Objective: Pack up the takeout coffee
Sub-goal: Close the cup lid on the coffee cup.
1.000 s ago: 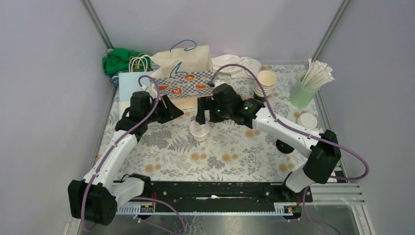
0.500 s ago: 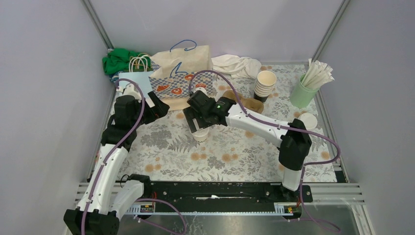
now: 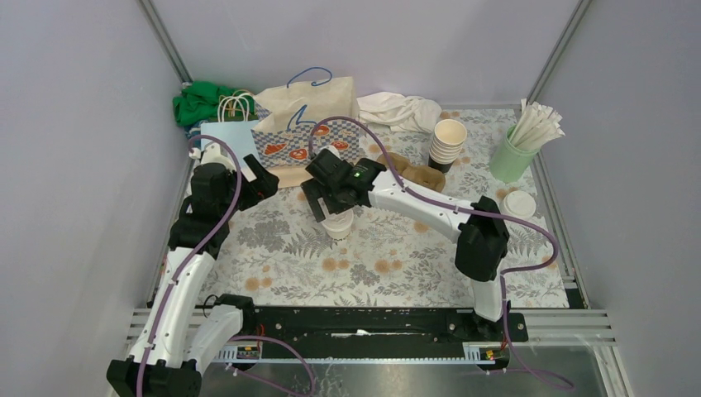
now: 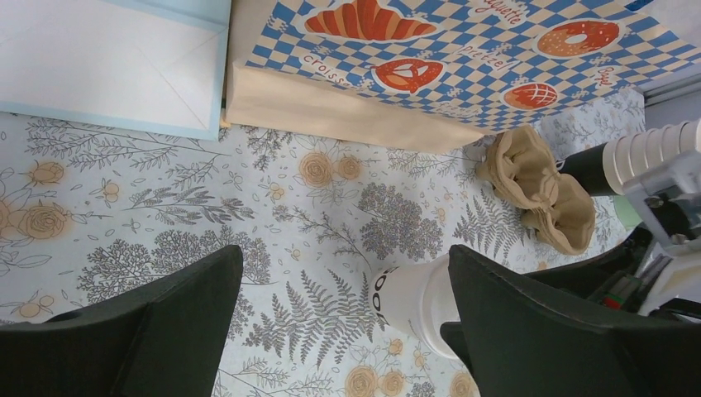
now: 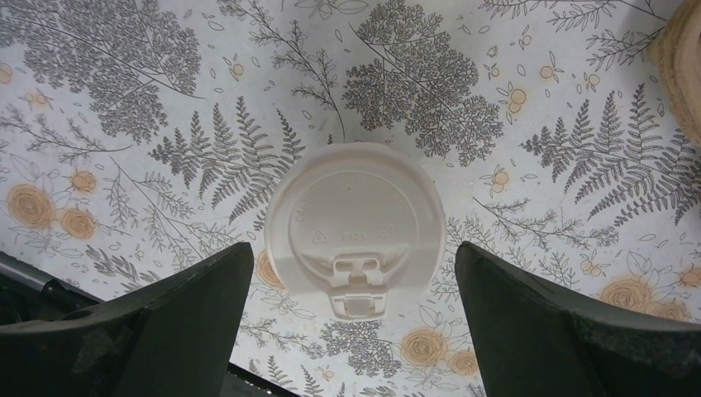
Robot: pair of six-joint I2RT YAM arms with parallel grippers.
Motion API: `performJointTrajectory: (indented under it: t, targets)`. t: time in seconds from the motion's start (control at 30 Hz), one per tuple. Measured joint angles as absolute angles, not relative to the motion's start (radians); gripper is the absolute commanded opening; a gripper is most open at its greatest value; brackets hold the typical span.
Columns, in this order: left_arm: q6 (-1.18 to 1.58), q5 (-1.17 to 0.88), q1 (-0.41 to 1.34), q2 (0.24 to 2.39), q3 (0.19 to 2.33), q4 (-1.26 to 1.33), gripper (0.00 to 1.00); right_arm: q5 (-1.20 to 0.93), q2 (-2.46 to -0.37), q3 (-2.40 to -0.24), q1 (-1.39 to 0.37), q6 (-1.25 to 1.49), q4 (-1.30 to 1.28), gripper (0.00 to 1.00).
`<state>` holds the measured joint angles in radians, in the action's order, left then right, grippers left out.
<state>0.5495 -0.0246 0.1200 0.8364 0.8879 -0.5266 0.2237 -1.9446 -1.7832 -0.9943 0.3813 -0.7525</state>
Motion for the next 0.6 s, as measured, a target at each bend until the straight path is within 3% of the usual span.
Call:
performJointTrajectory:
  t: [0.6]
  targets:
    - [0.536, -0.017, 0.12, 0.823, 0.916, -0.517, 0.99, 0.196, -1.985, -1.802, -0.995, 0.371, -0.778, 1.0]
